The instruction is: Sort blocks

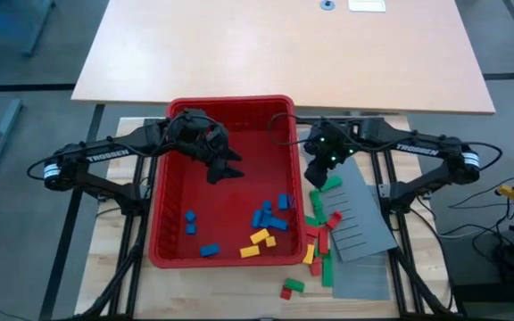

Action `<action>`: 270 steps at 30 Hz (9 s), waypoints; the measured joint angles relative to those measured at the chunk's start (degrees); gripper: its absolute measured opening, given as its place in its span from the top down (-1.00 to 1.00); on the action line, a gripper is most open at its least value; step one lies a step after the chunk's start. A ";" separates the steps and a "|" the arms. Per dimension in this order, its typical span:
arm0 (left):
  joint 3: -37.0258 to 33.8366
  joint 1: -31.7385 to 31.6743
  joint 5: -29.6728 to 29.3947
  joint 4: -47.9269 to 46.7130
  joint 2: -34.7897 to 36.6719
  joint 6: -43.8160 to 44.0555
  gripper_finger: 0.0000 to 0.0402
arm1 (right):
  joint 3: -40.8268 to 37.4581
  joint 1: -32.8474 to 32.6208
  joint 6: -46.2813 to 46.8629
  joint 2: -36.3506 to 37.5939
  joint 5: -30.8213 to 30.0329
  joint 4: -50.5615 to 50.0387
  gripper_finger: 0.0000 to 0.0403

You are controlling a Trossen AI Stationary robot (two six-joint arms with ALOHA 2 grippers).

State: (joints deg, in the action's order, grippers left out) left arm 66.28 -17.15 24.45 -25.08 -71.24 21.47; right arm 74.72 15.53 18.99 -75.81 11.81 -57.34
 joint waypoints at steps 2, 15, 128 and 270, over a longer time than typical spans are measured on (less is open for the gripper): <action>0.00 0.00 0.00 -0.06 0.00 0.00 -0.74 | -0.02 0.00 0.45 -0.96 -0.94 0.11 0.35; -0.02 0.00 -12.60 -9.91 -0.01 -3.21 -0.74 | -0.02 0.00 0.49 -1.60 -1.28 1.21 0.31; 2.00 -22.81 -28.03 -12.89 -30.73 10.27 -0.36 | 8.22 -2.91 1.78 3.01 -1.35 29.07 0.63; 2.95 -9.14 -20.54 -17.16 -34.86 19.04 -0.36 | 8.22 -2.51 -0.56 3.01 -2.91 29.29 0.70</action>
State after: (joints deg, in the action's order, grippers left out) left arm 69.23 -26.28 3.91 -42.24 -106.10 40.51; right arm 82.94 13.02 18.44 -72.79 8.91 -28.05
